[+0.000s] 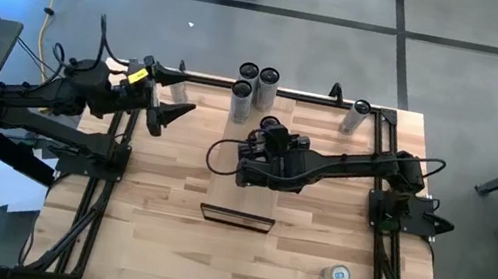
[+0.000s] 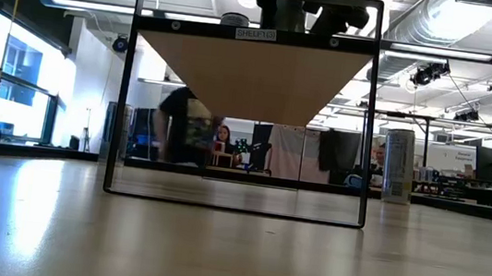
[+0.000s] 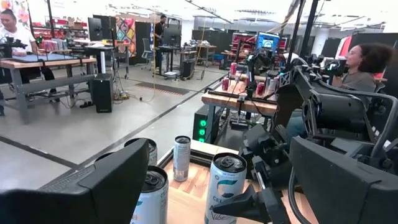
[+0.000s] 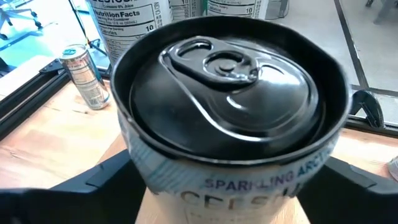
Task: Place canned beverage on shelf
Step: Put the white blue soda can on the shelf aligned with the white blue soda can
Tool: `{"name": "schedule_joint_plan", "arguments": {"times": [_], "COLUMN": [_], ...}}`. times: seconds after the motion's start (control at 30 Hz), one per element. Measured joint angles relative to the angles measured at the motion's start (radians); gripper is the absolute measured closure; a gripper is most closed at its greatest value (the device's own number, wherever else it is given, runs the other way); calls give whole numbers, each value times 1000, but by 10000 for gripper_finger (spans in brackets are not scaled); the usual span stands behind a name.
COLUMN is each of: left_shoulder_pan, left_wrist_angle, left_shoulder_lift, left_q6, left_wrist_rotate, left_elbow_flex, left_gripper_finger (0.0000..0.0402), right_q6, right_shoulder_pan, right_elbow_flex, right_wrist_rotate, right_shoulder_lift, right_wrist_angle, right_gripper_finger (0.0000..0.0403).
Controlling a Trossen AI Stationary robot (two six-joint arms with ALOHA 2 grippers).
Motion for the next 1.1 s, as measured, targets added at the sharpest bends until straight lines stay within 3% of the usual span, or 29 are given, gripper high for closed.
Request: {"name": "schedule_joint_plan", "arguments": {"times": [0.4,0.83,1.1], "left_shoulder_pan": [0,0,0], "left_wrist_angle": [-3,-27,-27], "left_shoulder_lift": [1,1,1], "left_q6": [0,-16,-17], "left_wrist_rotate": [0,1,0], "left_elbow_flex": [0,0,0], "left_gripper_finger": [45,45,45], "right_q6": [-18,-56,-264], "right_shoulder_pan": [0,0,-2], "right_elbow_flex": [0,2,46], "right_wrist_rotate": [-1,-24,-115], "right_shoulder_lift": [0,-3,-13], "right_wrist_angle": [2,13,63], "right_gripper_finger": [153,147,147]}}
